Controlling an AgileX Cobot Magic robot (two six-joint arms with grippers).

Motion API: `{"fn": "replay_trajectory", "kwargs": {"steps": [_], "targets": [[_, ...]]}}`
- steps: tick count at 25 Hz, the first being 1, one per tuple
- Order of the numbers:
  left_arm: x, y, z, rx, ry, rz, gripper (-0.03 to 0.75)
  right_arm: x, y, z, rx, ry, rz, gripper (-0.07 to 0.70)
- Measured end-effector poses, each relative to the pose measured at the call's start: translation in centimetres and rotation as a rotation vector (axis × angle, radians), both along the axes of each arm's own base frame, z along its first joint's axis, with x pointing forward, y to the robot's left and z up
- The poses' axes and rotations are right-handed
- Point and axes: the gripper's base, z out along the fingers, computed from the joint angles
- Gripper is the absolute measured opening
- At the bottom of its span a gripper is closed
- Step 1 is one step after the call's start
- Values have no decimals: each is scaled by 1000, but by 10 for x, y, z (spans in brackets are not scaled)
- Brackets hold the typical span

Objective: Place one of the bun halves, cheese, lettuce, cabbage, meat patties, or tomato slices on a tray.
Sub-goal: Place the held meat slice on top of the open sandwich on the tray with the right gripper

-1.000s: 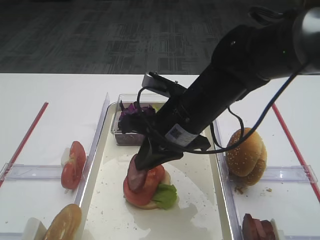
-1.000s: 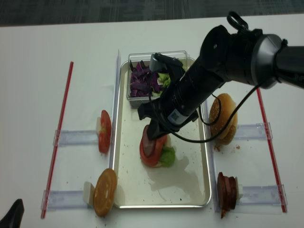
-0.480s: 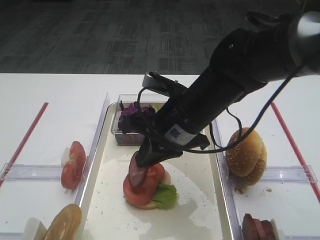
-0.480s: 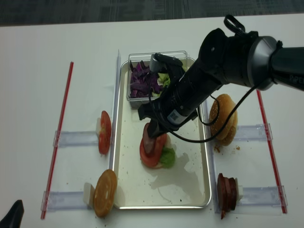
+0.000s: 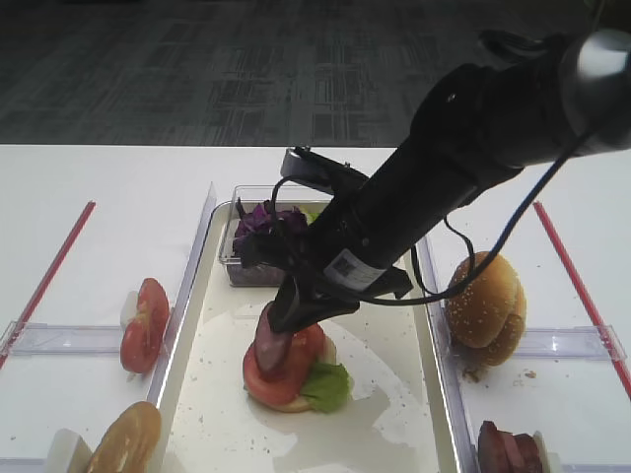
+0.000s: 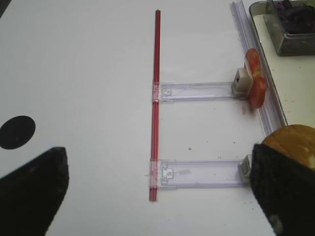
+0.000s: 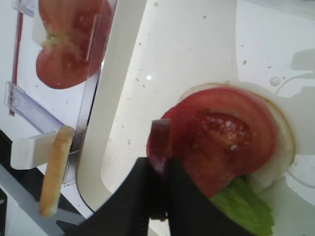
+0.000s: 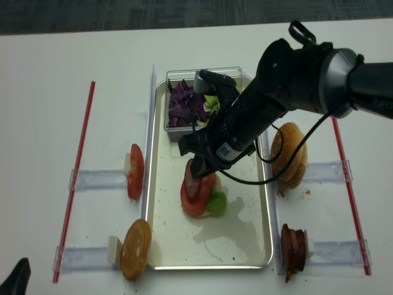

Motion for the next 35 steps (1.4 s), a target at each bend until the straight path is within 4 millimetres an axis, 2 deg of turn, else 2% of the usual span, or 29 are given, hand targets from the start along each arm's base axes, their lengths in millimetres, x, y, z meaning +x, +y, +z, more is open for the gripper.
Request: {"fn": "replay_trajectory", "kwargs": {"steps": [4, 13, 15, 18, 22, 24, 28, 35], "targets": [[0, 0, 0, 0, 0, 0, 689, 2, 2, -12, -7, 26, 2, 110], [0, 0, 0, 0, 0, 0, 689, 2, 2, -12, -5, 25, 5, 111], [0, 0, 0, 0, 0, 0, 689, 2, 2, -12, -7, 24, 7, 133], [0, 0, 0, 0, 0, 0, 689, 2, 2, -13, -11, 22, 12, 262], [0, 0, 0, 0, 0, 0, 689, 1, 1, -13, -13, 23, 17, 529], [0, 0, 0, 0, 0, 0, 689, 1, 1, -13, -13, 23, 17, 603], [0, 0, 0, 0, 0, 0, 689, 1, 1, -13, -14, 23, 18, 635], [0, 0, 0, 0, 0, 0, 689, 1, 0, -13, -26, 18, 25, 638]]}}
